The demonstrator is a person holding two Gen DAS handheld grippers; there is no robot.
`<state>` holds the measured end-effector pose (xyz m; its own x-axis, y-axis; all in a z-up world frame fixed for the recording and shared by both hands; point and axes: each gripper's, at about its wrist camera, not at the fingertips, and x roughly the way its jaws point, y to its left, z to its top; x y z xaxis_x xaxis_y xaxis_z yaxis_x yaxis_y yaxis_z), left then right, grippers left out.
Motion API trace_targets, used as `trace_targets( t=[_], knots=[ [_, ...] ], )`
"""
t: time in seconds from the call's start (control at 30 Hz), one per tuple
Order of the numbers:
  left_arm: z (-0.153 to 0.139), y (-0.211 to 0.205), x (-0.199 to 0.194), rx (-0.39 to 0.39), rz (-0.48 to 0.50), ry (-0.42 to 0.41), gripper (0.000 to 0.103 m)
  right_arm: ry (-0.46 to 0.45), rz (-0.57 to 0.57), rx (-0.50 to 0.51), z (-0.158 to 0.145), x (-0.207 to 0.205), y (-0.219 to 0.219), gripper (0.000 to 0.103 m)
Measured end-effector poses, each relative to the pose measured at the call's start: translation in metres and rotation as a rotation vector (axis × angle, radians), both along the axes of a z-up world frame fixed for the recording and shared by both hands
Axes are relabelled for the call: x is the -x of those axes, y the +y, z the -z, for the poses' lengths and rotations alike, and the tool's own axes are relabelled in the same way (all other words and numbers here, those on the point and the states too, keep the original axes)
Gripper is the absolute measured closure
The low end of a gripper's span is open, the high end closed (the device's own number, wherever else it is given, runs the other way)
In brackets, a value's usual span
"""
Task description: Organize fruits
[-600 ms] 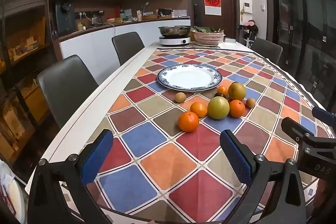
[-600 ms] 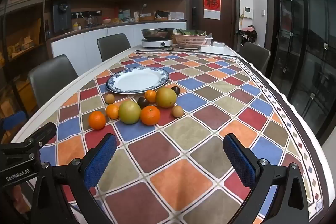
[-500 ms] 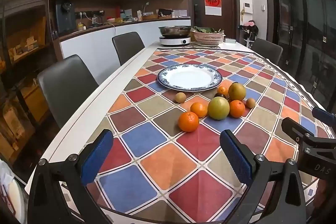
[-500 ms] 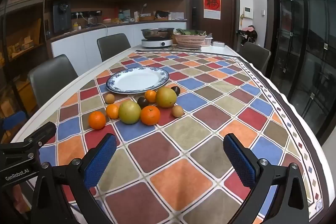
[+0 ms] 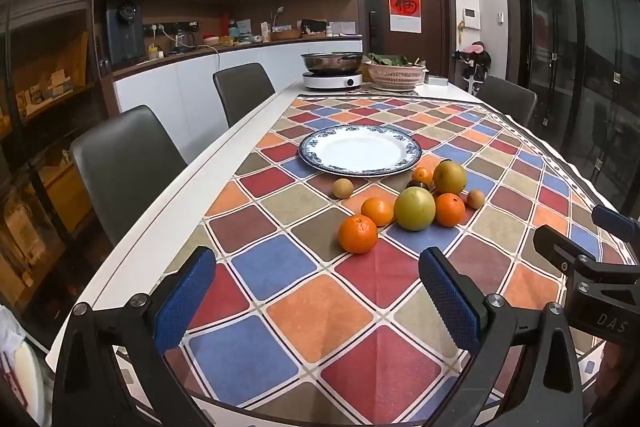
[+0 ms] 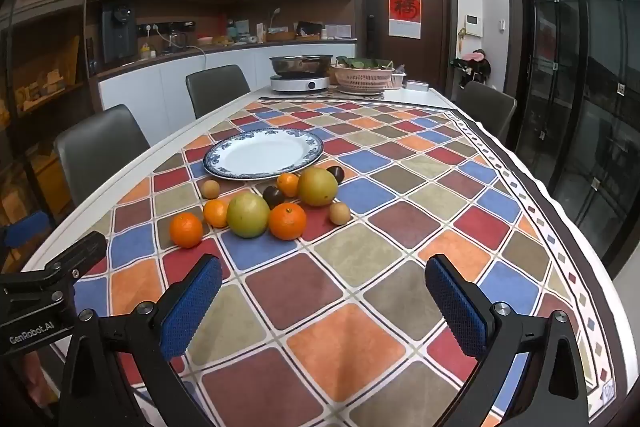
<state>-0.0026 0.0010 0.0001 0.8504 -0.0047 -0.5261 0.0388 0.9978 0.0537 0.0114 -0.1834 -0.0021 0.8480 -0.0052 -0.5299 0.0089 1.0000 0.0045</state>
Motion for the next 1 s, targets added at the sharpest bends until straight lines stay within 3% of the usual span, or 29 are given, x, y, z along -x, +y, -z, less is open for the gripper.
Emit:
trace_targets(
  t=[1.0],
  knots=[
    [-0.0013,0.0003,-0.0001,0.005,0.005,0.007,0.0,0.0,0.0,0.002,-0.0001,0.0004,-0.0007,0.001]
  ],
)
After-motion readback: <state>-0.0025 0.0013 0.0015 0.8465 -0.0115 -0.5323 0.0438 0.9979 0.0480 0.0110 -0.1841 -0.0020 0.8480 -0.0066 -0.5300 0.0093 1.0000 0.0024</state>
